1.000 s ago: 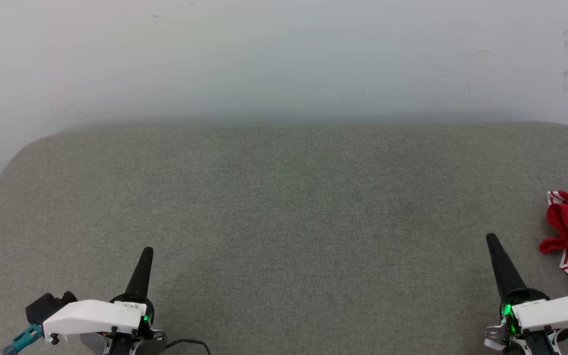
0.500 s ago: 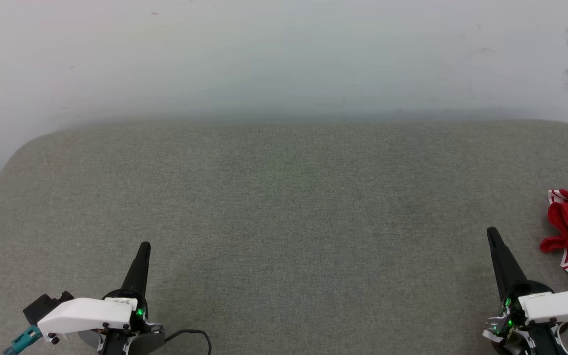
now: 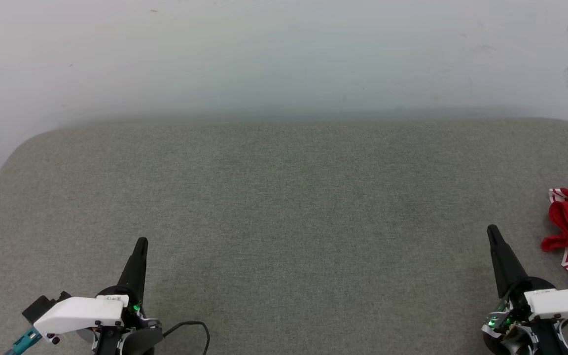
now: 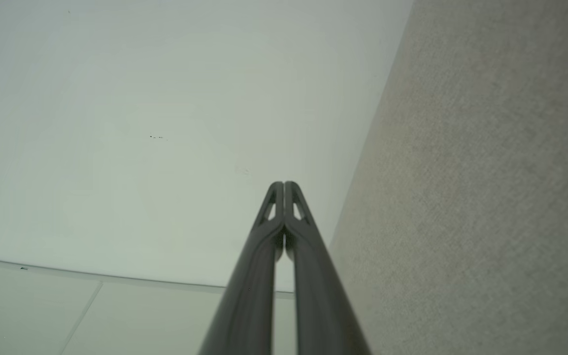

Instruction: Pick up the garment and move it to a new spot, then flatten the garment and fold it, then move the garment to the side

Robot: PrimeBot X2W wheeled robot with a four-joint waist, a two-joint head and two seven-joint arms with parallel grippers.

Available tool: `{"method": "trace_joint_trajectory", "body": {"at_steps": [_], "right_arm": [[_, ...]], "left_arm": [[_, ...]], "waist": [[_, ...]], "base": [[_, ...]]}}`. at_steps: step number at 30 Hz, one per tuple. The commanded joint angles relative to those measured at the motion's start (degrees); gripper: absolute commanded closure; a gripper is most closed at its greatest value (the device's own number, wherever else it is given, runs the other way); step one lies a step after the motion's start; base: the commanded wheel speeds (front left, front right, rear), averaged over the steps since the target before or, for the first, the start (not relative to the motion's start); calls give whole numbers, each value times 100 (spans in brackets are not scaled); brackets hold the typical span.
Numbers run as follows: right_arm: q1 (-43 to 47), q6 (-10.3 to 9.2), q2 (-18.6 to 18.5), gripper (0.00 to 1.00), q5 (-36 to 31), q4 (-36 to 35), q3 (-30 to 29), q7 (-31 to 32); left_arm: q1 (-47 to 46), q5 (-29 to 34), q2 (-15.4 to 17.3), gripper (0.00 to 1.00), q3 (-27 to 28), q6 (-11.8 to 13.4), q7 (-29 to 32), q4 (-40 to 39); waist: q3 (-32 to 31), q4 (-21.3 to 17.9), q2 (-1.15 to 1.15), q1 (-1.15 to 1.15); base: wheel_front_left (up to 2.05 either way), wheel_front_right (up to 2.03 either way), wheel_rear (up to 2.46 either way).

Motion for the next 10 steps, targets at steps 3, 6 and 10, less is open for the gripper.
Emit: {"method": "trace_joint_trajectory", "body": {"at_steps": [3,6,10], "right_arm": [[-128,-1,-7,100,175,41,-12,15],[-167,-2,-4,100,291,80,-17,31],[-173,-2,1,100,447,130,-24,52]], "left_arm": [[-108,-157,-17,100,35,-47,52,2],[-122,-257,-34,100,62,-62,74,7],[-112,-390,-52,100,96,-77,120,18]], "waist": [[7,1,0,0],[15,2,0,0],[26,4,0,0]], "base": [[0,0,0],[0,0,0],[0,0,0]]}}
